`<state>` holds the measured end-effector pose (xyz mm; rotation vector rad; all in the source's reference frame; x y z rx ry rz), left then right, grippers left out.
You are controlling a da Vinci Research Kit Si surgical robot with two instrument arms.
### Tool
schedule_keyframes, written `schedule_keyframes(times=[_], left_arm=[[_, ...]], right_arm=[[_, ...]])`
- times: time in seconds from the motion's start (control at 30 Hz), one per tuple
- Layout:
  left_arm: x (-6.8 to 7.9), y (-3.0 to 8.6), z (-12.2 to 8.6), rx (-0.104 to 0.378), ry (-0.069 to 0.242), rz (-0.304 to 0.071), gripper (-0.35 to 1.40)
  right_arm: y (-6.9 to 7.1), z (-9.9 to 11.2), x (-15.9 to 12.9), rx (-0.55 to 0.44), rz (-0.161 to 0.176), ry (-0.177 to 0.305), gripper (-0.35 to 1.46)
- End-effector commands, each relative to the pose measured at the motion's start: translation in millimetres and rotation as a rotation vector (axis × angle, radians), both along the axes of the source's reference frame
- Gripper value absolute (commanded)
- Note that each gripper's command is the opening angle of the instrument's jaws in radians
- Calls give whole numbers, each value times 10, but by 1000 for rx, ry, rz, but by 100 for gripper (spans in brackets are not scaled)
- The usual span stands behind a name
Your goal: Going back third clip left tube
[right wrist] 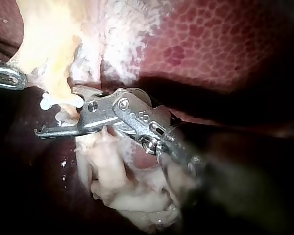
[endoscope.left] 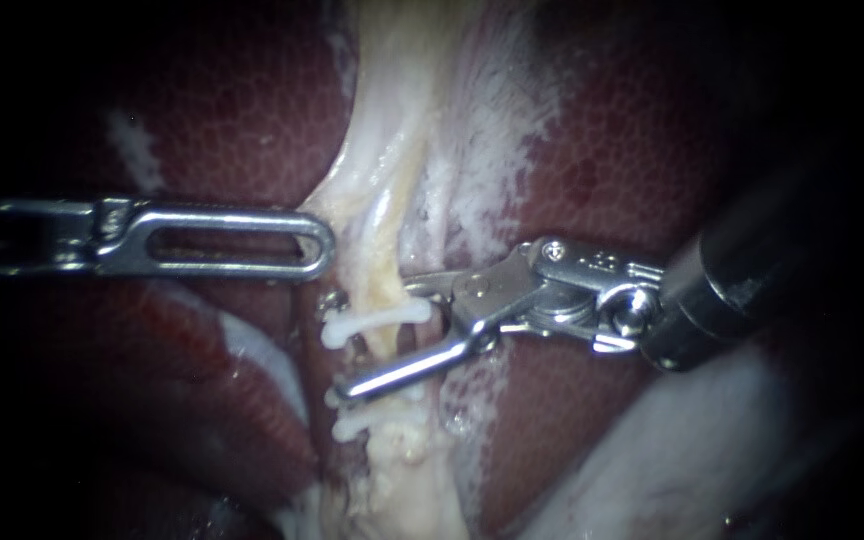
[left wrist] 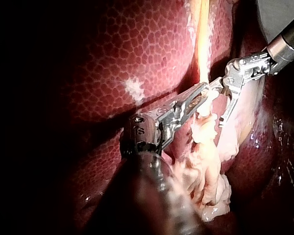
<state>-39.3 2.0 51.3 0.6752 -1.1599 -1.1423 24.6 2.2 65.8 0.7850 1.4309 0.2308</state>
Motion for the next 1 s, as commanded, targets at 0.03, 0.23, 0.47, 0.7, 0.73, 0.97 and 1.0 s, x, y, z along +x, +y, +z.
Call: schedule_keyframes(times=[0.03,0.23,0.47,0.7,0.73,0.97,1.0], left_arm=[[0,0,-1,0,0,0,-35],[0,0,-1,0,0,0,-35],[1,0,-1,0,0,0,-35],[2,0,0,0,-1,1,-35],[2,0,1,0,-1,1,-35],[1,0,4,-2,0,1,-35],[1,0,4,-2,0,1,-35]], right_arm=[[2,3,-1,-22,0,5,60],[5,6,-12,-68,2,17,60],[8,11,-34,-72,15,6,60],[7,9,-56,-73,22,-2,60],[7,8,-59,-73,27,-5,60],[14,0,-93,-115,45,-10,60],[16,-2,-99,-125,49,-11,60]])
